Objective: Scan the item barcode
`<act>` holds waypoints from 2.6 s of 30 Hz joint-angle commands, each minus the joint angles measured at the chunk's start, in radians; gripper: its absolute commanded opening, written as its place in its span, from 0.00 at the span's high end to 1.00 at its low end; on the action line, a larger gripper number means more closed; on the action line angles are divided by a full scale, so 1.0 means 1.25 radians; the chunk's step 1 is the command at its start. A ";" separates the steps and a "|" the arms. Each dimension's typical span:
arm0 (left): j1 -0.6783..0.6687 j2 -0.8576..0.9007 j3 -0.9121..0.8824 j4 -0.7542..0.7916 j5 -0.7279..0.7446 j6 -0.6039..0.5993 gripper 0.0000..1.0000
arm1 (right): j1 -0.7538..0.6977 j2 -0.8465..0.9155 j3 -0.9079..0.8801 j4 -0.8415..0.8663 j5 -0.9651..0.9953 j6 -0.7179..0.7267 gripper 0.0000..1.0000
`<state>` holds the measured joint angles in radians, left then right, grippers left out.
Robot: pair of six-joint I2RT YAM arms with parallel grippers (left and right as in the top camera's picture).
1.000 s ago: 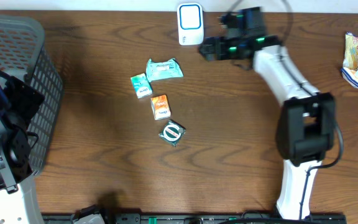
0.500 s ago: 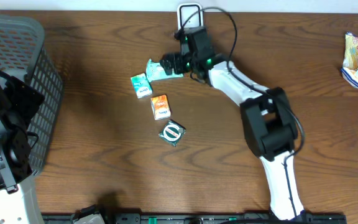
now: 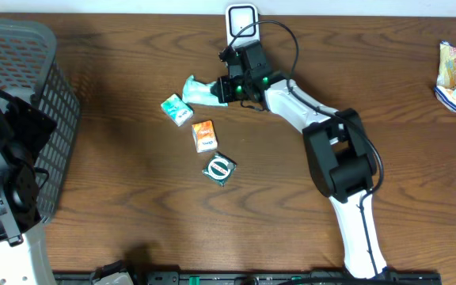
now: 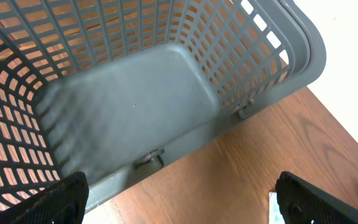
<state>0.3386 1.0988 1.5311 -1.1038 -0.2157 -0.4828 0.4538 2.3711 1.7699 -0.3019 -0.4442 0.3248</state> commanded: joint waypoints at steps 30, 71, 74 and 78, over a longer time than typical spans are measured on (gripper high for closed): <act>0.003 0.000 0.001 -0.003 -0.005 -0.007 0.05 | 0.065 -0.209 -0.031 -0.662 1.036 -0.230 0.99; 0.003 0.000 0.001 -0.003 -0.005 -0.007 0.05 | -0.225 -0.204 -0.056 -0.646 0.029 -0.314 0.12; 0.003 0.000 0.001 -0.003 -0.005 -0.007 0.05 | -0.298 -0.204 -0.056 -0.672 -0.058 -0.314 0.09; 0.003 0.000 0.001 -0.003 -0.005 -0.007 0.05 | -0.357 -0.204 -0.060 -0.720 -0.033 -0.349 0.01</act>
<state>0.3386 1.0988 1.5311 -1.1034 -0.2157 -0.4828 0.0521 2.1288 1.6951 -1.1820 -0.4194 -0.0841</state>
